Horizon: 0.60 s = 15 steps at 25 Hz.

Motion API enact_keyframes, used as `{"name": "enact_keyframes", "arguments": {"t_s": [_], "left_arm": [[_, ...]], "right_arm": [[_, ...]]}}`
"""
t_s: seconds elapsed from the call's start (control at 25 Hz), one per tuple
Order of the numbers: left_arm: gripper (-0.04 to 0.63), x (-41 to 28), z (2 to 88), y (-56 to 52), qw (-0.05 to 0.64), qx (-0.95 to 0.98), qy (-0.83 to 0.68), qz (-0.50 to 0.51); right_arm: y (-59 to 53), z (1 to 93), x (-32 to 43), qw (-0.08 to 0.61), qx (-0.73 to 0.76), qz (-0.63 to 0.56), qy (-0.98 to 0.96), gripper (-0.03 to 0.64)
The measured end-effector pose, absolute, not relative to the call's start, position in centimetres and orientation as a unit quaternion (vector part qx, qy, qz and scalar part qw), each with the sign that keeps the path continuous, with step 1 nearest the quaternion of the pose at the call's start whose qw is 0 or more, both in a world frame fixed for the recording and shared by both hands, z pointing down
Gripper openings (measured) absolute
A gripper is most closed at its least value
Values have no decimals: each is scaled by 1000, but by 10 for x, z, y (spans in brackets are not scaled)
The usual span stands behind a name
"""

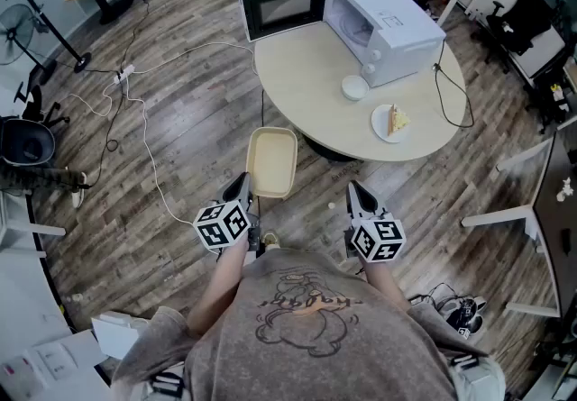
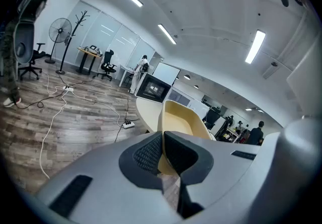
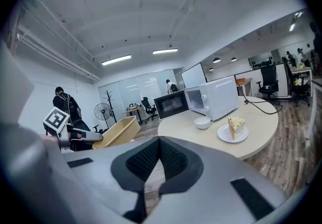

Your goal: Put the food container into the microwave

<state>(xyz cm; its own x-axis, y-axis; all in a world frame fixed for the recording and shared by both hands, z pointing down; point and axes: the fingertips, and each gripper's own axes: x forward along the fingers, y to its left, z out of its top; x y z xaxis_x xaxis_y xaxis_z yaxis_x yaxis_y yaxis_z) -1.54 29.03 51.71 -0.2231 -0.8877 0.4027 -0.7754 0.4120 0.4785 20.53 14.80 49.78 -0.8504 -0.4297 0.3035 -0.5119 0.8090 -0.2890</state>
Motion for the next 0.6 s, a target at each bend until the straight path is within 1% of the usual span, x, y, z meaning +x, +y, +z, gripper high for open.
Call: {"name": "enact_keyframes", "arguments": {"t_s": [0.6], "left_arm": [[40,-23,521,298,328,541,-769,-89]], "right_arm": [[162,501,195,117,255,198,-939,2]]}}
